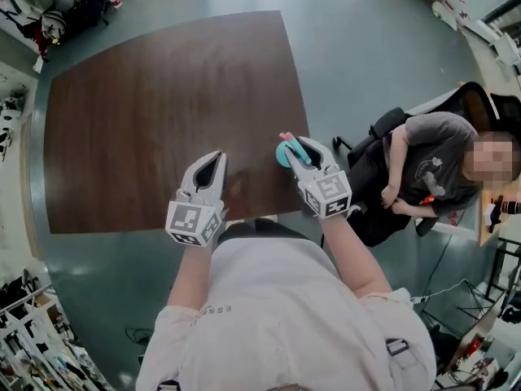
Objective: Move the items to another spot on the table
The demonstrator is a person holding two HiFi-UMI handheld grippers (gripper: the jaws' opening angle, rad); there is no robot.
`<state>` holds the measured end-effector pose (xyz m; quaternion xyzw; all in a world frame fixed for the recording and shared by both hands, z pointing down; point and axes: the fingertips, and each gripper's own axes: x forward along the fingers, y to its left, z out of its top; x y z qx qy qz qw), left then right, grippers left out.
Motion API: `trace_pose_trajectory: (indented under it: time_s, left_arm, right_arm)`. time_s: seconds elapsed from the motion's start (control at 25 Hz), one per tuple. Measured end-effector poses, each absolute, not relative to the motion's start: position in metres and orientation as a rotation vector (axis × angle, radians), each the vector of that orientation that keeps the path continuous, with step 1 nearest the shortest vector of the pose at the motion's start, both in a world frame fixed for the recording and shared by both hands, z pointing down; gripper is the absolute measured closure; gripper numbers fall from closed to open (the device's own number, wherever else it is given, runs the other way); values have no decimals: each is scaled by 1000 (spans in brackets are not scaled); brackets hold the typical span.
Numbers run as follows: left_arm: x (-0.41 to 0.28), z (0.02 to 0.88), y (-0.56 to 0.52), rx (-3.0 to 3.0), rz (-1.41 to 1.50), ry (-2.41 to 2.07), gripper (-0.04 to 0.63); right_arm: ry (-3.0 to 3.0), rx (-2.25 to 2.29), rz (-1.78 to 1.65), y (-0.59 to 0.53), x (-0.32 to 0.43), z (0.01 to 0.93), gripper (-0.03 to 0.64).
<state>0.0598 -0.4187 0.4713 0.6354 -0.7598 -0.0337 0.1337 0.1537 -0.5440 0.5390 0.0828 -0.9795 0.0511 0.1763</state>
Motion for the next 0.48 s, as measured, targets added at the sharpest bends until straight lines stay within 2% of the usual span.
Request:
trace_pose_trajectory:
  time_s: [0.48]
  left_arm:
    - [39,493,-403,1703,-118,-2300,580]
  right_arm:
    - [-2763,132,202,-536,125,560,491]
